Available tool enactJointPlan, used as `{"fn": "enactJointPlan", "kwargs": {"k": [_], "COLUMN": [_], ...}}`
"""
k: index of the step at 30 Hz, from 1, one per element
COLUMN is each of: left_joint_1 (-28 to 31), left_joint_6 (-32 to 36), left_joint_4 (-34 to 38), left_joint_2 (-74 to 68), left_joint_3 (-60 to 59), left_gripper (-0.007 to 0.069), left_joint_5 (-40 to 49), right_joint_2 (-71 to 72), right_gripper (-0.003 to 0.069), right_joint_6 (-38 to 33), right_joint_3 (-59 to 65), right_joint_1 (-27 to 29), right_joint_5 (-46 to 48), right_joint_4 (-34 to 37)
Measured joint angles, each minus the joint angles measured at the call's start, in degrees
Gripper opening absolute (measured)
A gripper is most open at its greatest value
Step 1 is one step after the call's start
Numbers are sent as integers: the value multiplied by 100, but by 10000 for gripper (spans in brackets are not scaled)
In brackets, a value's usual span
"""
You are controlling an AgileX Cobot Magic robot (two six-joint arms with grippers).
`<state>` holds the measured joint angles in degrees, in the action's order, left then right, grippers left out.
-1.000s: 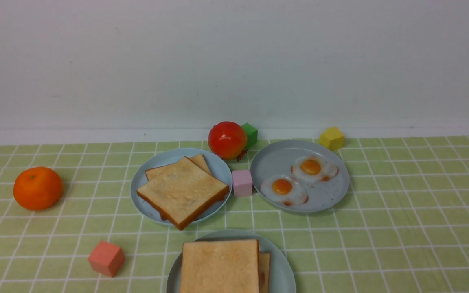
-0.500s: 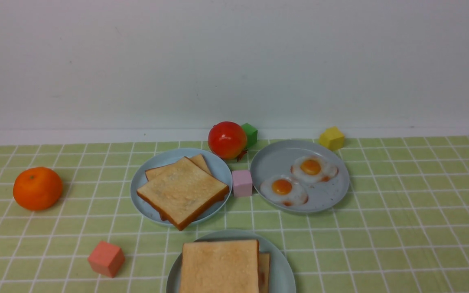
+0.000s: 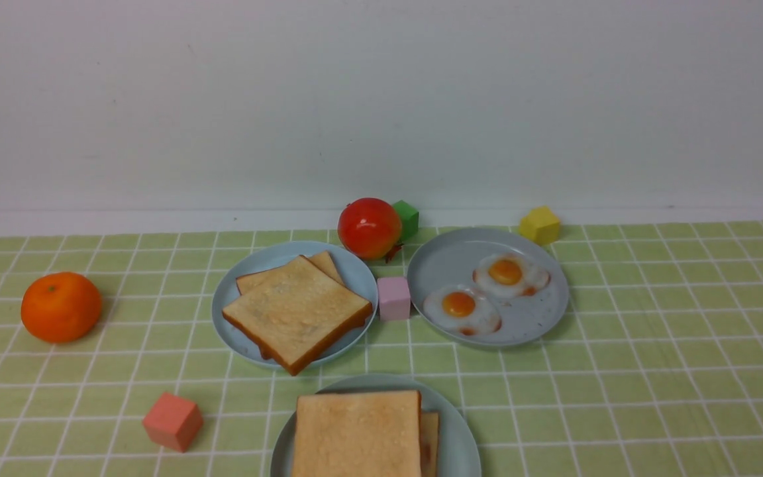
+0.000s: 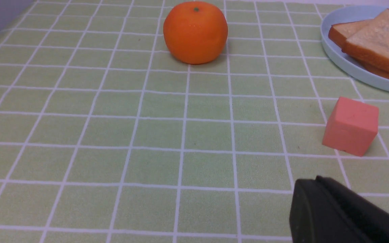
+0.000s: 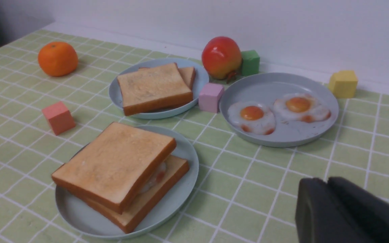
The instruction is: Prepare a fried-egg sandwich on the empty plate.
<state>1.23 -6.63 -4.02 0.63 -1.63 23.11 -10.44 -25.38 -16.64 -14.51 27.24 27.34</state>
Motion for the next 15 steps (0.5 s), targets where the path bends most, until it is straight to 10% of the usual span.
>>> {"fn": "enactJointPlan", "kwargs": {"k": [15], "left_joint_1": [0], "left_joint_6": [0], "left_joint_4": [5], "left_joint_2": [0], "left_joint_3": [0], "left_gripper": [10], "left_joint_5": [2], "right_joint_2": [1101], "right_gripper": [84], "right_joint_6": [2407], "right_joint_3": [1693], "right_joint_1": [653], "right_joint_5": [-163], "right_joint_4": [-1953]}}
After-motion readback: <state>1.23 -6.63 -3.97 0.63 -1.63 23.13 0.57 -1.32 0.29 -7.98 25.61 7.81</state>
